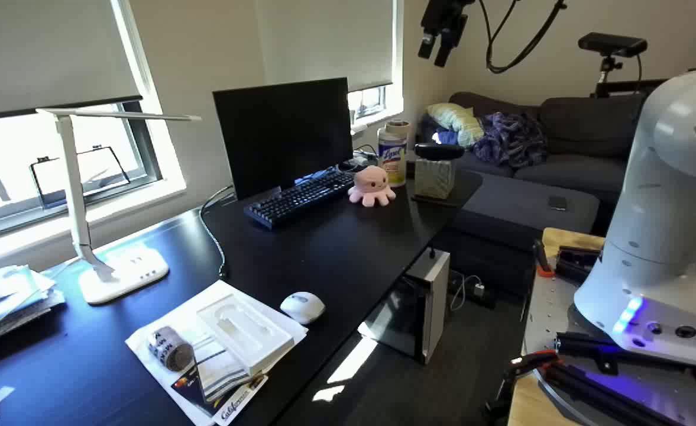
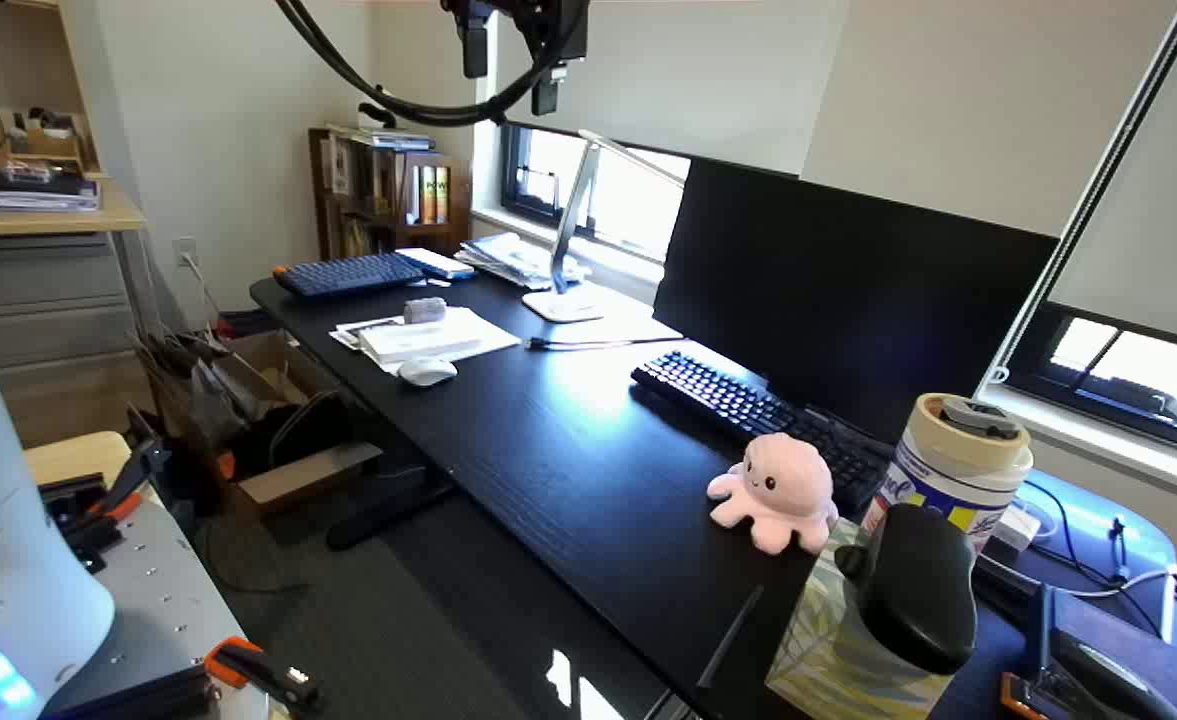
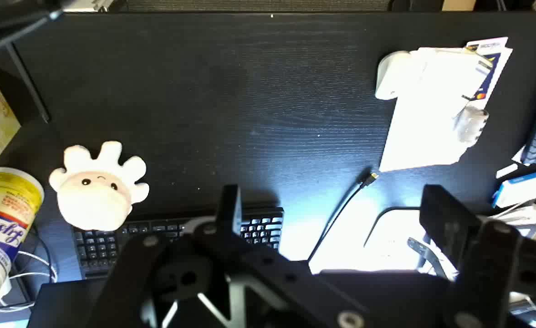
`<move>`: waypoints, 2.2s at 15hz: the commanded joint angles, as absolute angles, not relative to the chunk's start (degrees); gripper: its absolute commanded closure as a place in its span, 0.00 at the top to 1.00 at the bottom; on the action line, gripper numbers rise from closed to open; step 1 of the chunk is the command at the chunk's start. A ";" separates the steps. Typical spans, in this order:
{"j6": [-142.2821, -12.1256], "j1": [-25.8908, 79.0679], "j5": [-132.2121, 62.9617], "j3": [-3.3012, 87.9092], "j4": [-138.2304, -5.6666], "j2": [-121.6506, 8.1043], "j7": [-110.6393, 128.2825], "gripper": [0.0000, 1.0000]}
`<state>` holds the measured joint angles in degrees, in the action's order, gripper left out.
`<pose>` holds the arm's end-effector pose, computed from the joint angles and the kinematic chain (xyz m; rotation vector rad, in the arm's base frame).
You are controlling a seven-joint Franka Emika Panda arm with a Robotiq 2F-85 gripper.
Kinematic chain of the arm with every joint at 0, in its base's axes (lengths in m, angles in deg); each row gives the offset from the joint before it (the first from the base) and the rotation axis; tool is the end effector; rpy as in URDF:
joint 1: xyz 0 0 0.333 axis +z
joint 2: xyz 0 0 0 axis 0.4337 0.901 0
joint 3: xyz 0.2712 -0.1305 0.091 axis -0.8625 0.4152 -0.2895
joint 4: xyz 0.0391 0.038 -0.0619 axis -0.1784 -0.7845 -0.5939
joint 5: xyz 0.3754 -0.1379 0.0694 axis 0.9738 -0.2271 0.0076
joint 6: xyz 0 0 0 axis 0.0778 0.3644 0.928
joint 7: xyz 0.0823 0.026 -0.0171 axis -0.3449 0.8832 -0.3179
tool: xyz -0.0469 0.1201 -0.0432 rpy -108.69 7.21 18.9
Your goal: Place the pulse oximeter on the left side of the desk
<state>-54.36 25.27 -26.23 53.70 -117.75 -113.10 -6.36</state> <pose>0.3731 -0.1071 0.5311 -2.9005 0.1084 -0.3824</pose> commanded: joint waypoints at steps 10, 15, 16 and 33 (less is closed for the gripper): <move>-68.64 22.27 -24.02 52.31 -101.65 -88.21 16.23 1.00; -66.39 16.16 -24.00 53.64 -85.37 -70.33 23.34 1.00; -65.88 14.86 -23.77 54.26 -82.14 -67.00 24.48 1.00; -60.02 6.65 -20.56 55.54 -62.81 -46.74 27.82 1.00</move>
<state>-61.83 8.03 -21.72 55.81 -66.32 -49.75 25.35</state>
